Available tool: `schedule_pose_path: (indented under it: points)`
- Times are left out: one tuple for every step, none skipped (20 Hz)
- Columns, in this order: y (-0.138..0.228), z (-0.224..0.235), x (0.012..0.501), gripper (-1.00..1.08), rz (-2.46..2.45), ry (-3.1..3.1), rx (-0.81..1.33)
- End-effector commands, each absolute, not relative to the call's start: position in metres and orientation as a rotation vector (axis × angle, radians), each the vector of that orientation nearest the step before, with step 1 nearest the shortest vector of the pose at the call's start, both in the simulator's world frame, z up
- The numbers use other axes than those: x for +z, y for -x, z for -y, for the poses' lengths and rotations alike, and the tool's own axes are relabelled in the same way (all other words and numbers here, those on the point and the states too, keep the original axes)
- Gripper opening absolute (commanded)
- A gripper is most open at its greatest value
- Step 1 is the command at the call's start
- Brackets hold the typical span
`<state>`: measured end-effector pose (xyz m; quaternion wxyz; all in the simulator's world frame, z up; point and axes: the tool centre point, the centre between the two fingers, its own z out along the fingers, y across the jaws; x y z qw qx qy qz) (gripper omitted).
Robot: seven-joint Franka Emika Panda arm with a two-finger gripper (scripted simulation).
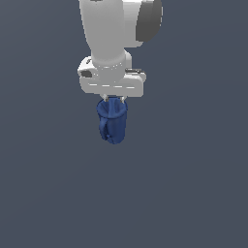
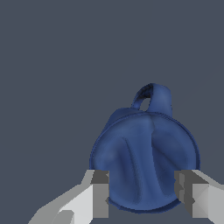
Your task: Pick up the object and move it to a goal position.
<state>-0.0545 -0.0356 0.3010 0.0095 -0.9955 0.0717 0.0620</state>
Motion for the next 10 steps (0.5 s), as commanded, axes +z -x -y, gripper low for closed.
schedule_pose_path:
  points:
    - [0.047,0.04,0.298,0.28,-0.282,3.093,0.236]
    - [0.043,0.042,0.296,0.28,-0.307,3.086,0.255]
    - [0.039,0.044,0.294,0.28,-0.334,3.079,0.275]
    - [0.036,0.046,0.293,0.28,-0.36,3.071,0.294]
    - [0.033,0.048,0.291,0.28,-0.386,3.062,0.314]
    - [0.029,0.05,0.289,0.28,-0.412,3.054,0.334]
    - [0.026,0.052,0.287,0.28,-0.438,3.046,0.354]
    - [0.023,0.054,0.285,0.28,-0.463,3.037,0.373]
    - [0.02,0.056,0.282,0.28,-0.488,3.028,0.393]
    - [0.017,0.058,0.28,0.28,-0.513,3.019,0.413]
